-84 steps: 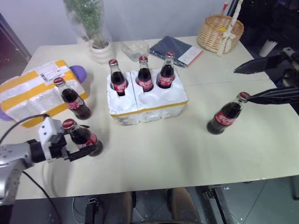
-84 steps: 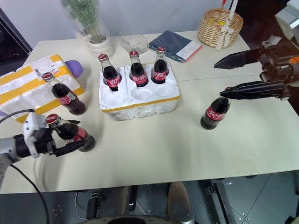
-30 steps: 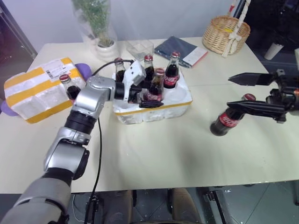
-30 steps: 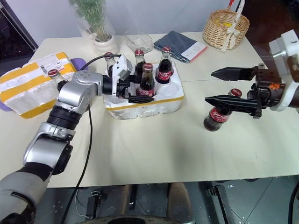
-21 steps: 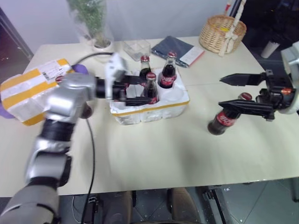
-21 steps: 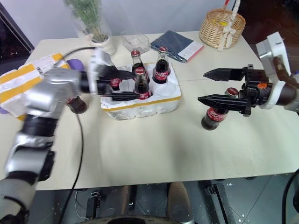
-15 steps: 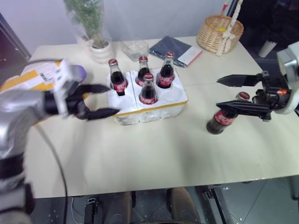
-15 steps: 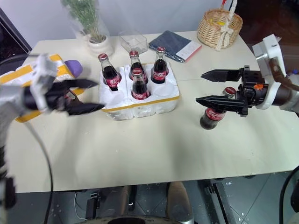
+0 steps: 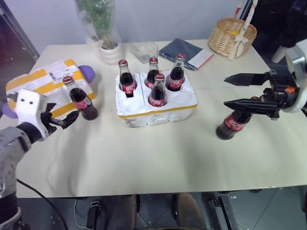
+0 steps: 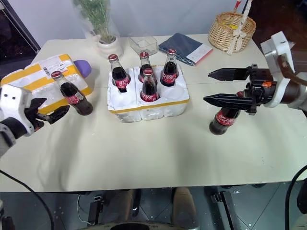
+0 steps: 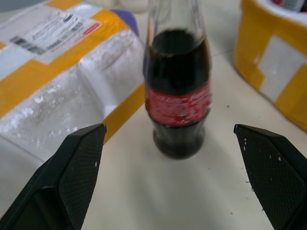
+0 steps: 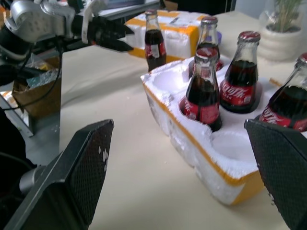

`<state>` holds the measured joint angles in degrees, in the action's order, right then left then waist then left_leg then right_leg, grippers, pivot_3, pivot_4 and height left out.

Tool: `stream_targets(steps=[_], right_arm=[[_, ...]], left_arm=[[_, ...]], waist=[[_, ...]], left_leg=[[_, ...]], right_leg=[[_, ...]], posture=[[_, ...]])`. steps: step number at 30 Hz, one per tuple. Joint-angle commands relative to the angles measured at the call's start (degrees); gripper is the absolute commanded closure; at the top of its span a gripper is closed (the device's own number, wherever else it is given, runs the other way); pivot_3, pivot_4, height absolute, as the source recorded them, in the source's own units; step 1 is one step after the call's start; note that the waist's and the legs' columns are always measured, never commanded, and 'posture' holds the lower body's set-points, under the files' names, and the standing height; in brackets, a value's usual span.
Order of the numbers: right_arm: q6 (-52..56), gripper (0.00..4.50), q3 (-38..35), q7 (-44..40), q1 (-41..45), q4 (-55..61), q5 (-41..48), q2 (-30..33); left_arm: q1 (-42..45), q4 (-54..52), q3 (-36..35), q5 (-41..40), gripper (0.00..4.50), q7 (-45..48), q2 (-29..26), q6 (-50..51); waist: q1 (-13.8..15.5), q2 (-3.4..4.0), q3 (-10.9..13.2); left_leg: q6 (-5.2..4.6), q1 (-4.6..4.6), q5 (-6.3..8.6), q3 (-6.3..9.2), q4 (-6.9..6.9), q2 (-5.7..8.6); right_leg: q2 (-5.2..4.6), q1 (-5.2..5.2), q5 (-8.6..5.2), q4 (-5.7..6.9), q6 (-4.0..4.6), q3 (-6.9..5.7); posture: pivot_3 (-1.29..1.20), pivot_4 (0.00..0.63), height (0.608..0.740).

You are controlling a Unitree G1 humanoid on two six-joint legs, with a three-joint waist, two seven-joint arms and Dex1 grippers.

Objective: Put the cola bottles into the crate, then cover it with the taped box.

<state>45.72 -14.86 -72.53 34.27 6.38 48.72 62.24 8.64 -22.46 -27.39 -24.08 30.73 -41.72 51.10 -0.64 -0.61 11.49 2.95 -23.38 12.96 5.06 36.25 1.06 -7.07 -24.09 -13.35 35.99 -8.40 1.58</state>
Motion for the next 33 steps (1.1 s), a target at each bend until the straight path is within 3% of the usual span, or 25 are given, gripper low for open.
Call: stream_targets(steps=[1, 21, 25, 28, 33], right_arm=[[-0.2, 0.0, -0.4, -0.3, 2.3, 0.1, 0.4, -0.1], [2.2, 0.0, -2.9, 1.5, 1.6, 2.1, 1.0, 0.8], [2.6, 0.0, -3.9, 1.6, 0.6, 2.9, 1.4, 1.0], [2.9, 0.0, -4.5, 1.7, 0.0, 3.5, 1.5, 1.2], [2.5, 0.0, -5.4, 1.7, -1.3, 4.0, 1.4, 1.7]], left_arm=[[3.4, 2.4, 3.9, 1.5, 0.04, -0.9, 0.7, -4.6], [18.8, 30.0, 14.5, 7.5, 0.04, 0.0, 3.7, -19.2], [19.2, 30.7, 13.9, 6.7, 1.7, 2.2, 2.4, -19.7], [19.9, 29.8, 13.2, 5.3, 1.65, 4.7, 0.5, -17.4], [23.1, 23.6, 10.5, -4.9, 1.65, 16.5, -7.0, -8.0]], waist=[[0.1, 0.0, 0.0], [-0.1, -0.03, 0.0], [-0.3, -0.03, 0.0], [-0.2, -0.03, 0.0], [-0.3, -0.19, 0.1]], left_leg=[[0.0, 0.0, 0.0, 0.0, 0.0, 0.0], [0.0, -0.04, 0.0, 0.0, -0.01, 0.01], [0.0, -0.04, 0.0, 0.0, -0.03, 0.01], [0.0, -0.05, 0.0, 0.0, -0.03, 0.01], [0.0, -0.12, 0.0, 0.0, -0.03, 0.01]], right_leg=[[0.0, 0.0, 0.0, 0.0, 0.0, 0.0], [0.0, -0.06, 0.01, 0.02, -0.02, 0.0], [0.0, -0.09, 0.01, 0.03, -0.02, 0.0], [0.0, -0.11, 0.01, 0.04, -0.02, 0.0], [0.0, -0.19, 0.01, 0.05, -0.02, 0.0]], posture=[[0.0, 0.15, 0.737], [0.0, 0.15, 0.737], [0.0, 0.15, 0.737], [0.0, 0.15, 0.737], [0.0, 0.15, 0.737]])
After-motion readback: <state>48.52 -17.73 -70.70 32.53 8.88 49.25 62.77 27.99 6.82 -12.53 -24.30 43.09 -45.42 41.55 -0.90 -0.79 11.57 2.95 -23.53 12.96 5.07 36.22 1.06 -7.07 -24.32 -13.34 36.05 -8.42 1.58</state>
